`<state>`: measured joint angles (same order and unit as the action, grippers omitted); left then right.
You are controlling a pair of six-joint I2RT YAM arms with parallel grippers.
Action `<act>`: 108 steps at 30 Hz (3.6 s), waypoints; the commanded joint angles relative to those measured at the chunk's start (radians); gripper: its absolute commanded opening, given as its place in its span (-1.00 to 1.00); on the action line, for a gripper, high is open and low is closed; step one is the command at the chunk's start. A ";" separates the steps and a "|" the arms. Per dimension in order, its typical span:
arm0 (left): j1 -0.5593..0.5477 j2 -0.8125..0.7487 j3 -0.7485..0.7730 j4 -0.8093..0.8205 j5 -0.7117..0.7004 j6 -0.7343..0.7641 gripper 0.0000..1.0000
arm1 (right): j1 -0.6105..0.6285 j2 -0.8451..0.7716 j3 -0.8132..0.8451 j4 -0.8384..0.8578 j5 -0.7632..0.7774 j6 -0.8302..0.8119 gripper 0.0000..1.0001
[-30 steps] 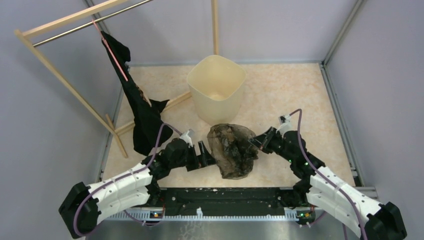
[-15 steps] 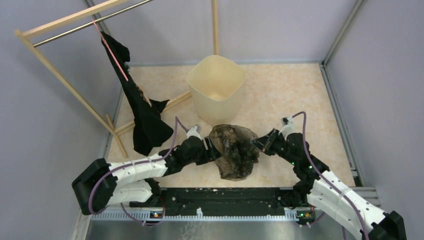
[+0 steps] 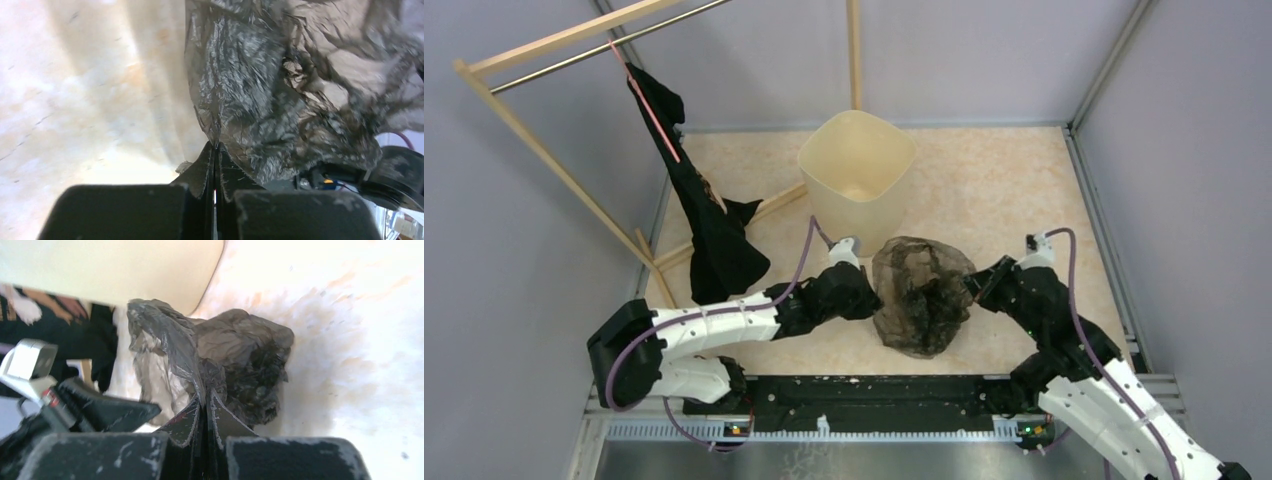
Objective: Put the trash bags into the trash bin
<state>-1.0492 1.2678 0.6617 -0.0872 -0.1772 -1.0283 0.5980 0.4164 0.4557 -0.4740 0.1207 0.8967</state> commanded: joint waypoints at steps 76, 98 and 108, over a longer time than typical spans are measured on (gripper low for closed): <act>-0.165 -0.002 0.746 0.095 -0.065 0.619 -1.00 | -0.516 0.082 1.009 -0.146 -0.173 -0.456 -1.00; -0.172 0.049 1.065 -0.042 -0.120 0.798 -1.00 | -0.493 0.280 1.271 -0.227 -0.192 -0.450 -1.00; -0.172 0.019 0.491 -0.053 -0.317 0.563 -1.00 | -0.472 -0.052 0.517 -0.174 -0.260 -0.397 -1.00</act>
<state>-1.2190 1.1893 1.3640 -0.0269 -0.4282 -0.3256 0.1047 0.3428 1.3071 -0.5026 -0.1040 0.4656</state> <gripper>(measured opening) 0.005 0.003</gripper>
